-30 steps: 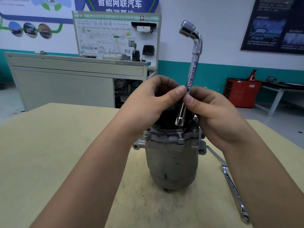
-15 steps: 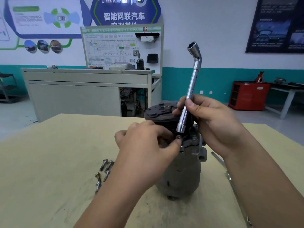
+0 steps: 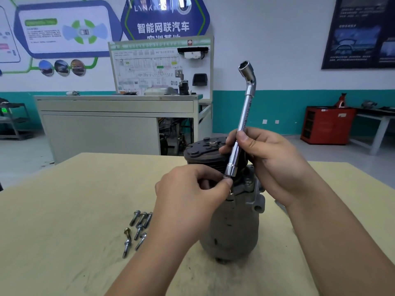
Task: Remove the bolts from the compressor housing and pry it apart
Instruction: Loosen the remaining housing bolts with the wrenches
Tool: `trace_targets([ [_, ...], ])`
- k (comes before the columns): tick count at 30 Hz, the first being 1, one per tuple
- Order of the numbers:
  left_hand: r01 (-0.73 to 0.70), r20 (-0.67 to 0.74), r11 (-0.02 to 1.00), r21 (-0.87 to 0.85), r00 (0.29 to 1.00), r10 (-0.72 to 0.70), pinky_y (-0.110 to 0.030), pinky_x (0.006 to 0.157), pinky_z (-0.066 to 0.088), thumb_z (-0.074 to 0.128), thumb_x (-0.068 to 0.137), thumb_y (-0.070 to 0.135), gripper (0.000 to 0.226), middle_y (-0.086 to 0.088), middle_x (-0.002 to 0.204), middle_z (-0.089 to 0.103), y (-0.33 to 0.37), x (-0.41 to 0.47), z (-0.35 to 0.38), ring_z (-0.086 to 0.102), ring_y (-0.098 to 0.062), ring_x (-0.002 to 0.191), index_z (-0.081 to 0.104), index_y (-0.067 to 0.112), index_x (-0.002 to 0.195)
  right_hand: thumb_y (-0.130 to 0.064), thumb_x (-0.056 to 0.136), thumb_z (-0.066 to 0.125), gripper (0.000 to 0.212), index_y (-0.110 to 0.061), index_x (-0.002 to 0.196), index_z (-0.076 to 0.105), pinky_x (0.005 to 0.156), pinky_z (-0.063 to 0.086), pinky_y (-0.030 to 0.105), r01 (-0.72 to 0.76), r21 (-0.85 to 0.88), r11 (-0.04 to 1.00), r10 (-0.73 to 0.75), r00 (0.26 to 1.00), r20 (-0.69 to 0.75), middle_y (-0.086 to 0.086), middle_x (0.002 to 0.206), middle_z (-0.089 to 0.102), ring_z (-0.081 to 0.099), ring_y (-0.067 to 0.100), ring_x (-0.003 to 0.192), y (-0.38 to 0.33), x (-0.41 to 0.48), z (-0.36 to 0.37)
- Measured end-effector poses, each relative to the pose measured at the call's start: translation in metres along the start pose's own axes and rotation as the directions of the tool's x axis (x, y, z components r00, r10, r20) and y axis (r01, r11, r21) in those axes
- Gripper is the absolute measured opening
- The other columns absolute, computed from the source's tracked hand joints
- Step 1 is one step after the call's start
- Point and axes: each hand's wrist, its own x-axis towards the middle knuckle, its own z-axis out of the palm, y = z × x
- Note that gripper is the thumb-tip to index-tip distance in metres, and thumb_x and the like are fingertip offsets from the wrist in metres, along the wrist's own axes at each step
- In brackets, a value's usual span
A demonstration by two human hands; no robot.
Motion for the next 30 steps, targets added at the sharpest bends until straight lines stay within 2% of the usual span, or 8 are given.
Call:
trace_targets([
  [5, -0.006, -0.03, 0.991, -0.135, 1.0, 0.002, -0.014, 0.038, 0.027, 0.075, 0.071, 0.035, 0.011, 0.012, 0.044, 0.045, -0.007, 0.0, -0.008, 0.038, -0.003, 0.039, 0.07, 0.028, 0.064, -0.029, 0.075, 0.054, 0.02, -0.012, 0.073, 0.064, 0.057, 0.049, 0.016, 0.0, 0.049, 0.999, 0.0, 1.0, 0.002, 0.006, 0.068, 0.068, 0.065, 0.009, 0.066, 0.0, 0.0, -0.002],
  [10, -0.009, -0.073, 0.984, -0.18, 0.997, -0.005, -0.01, 0.043, 0.03, 0.076, 0.071, 0.035, 0.009, 0.0, 0.054, 0.057, -0.021, 0.003, -0.037, 0.042, 0.0, 0.044, 0.074, 0.029, 0.066, -0.032, 0.074, 0.054, 0.021, -0.013, 0.072, 0.063, 0.053, 0.047, 0.015, -0.016, 0.006, 1.0, 0.016, 1.0, -0.001, 0.002, 0.062, 0.066, 0.063, 0.007, 0.065, 0.0, 0.0, -0.002],
  [13, 0.123, -0.012, 0.992, -0.005, 0.992, -0.123, -0.026, 0.06, 0.034, 0.074, 0.071, 0.043, 0.003, -0.008, 0.078, 0.07, -0.052, 0.011, -0.071, 0.05, -0.013, 0.064, 0.074, 0.041, 0.069, -0.032, 0.075, 0.053, 0.021, -0.013, 0.072, 0.062, 0.053, 0.046, 0.014, -0.008, -0.013, 1.0, 0.008, 1.0, -0.002, 0.0, 0.06, 0.064, 0.063, 0.006, 0.065, 0.0, 0.0, -0.002],
  [15, 0.218, 0.054, 0.954, 0.207, 0.971, -0.234, -0.024, 0.06, 0.033, 0.075, 0.076, 0.041, 0.013, -0.008, 0.068, 0.067, -0.077, 0.014, -0.089, 0.049, -0.012, 0.058, 0.075, 0.034, 0.064, -0.032, 0.075, 0.053, 0.021, -0.013, 0.072, 0.063, 0.052, 0.046, 0.014, -0.006, -0.01, 1.0, 0.006, 1.0, -0.001, 0.0, 0.061, 0.064, 0.063, 0.006, 0.065, 0.0, 0.0, -0.003],
  [17, 0.271, 0.11, 0.851, 0.449, 0.929, -0.354, -0.022, 0.055, 0.039, 0.074, 0.079, 0.039, 0.022, 0.006, 0.056, 0.06, -0.101, 0.013, -0.095, 0.052, -0.006, 0.052, 0.071, 0.029, 0.06, -0.032, 0.075, 0.054, 0.021, -0.014, 0.072, 0.064, 0.052, 0.047, 0.015, -0.009, -0.014, 1.0, 0.009, 1.0, -0.001, 0.001, 0.062, 0.065, 0.063, 0.006, 0.065, 0.001, 0.001, -0.003],
  [20, 0.287, 0.152, 0.673, 0.681, 0.844, -0.514, -0.029, 0.083, 0.046, 0.07, 0.083, 0.043, 0.023, 0.01, 0.073, 0.066, -0.134, 0.01, -0.088, 0.063, -0.015, 0.08, 0.064, 0.03, 0.065, -0.032, 0.076, 0.054, 0.021, -0.015, 0.071, 0.065, 0.053, 0.047, 0.015, -0.01, -0.032, 0.999, 0.01, 1.0, -0.001, 0.002, 0.064, 0.066, 0.062, 0.008, 0.067, 0.0, 0.001, -0.004],
  [24, 0.285, 0.094, 0.517, 0.807, 0.802, -0.59, -0.028, 0.08, 0.035, 0.062, 0.086, 0.046, 0.023, 0.013, 0.076, 0.061, -0.156, 0.01, -0.082, 0.057, -0.013, 0.084, 0.063, 0.026, 0.075, -0.034, 0.077, 0.053, 0.022, -0.017, 0.07, 0.066, 0.055, 0.047, 0.015, -0.003, -0.063, 0.998, 0.003, 1.0, -0.006, -0.001, 0.063, 0.066, 0.062, 0.007, 0.068, 0.0, 0.001, -0.004],
  [30, 0.294, 0.057, 0.465, 0.835, 0.794, -0.605, -0.029, 0.08, 0.029, 0.057, 0.089, 0.047, 0.024, 0.015, 0.075, 0.057, -0.166, 0.016, -0.078, 0.054, -0.012, 0.083, 0.059, 0.026, 0.077, -0.035, 0.075, 0.054, 0.023, -0.02, 0.066, 0.068, 0.054, 0.047, 0.015, -0.005, -0.075, 0.997, 0.005, 1.0, -0.002, 0.0, 0.064, 0.067, 0.061, 0.007, 0.067, 0.0, 0.001, -0.003],
])
